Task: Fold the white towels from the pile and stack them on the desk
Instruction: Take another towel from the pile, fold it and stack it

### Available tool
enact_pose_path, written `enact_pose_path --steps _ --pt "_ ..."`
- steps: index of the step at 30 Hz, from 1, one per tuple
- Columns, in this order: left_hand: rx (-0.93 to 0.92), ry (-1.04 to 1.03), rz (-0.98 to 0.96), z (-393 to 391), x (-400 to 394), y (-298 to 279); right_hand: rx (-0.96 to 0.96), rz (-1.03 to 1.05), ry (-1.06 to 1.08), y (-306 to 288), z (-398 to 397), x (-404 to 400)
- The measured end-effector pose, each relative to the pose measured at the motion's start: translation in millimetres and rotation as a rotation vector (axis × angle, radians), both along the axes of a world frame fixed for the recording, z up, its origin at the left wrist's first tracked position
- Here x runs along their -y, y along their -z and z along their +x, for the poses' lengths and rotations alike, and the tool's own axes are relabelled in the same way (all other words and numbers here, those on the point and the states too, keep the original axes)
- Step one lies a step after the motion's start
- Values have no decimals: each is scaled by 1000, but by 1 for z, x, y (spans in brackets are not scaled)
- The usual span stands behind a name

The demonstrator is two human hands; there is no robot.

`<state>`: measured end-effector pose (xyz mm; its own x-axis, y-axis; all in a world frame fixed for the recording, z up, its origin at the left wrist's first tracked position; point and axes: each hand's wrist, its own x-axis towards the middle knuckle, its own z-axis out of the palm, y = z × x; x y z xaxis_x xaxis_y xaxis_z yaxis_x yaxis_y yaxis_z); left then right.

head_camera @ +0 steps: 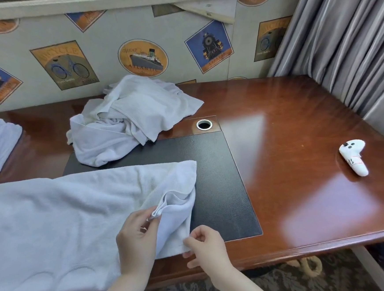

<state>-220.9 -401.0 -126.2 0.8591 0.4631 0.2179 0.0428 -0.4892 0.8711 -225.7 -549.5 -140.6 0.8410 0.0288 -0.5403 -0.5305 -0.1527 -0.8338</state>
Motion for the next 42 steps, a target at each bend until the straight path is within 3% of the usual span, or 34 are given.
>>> enact_pose_path --steps 3,8,16,28,36,39,42 --pt "18 69 28 1 3 -6 -27 239 -4 -24 -1 -7" --pt "73 354 112 6 -5 -19 -94 464 125 -44 7 -19" --pt "-5 744 256 16 -37 -33 -22 416 239 -36 9 -28" --pt "-153 436 -42 13 -20 -44 -127 665 4 -29 42 -3" --pt "-152 342 -58 9 10 -46 -54 572 -143 -37 62 23" --pt "-166 336 9 6 8 -51 -46 556 -182 -41 65 24" --pt "-177 301 341 1 7 -52 -21 520 -229 -45 64 22"
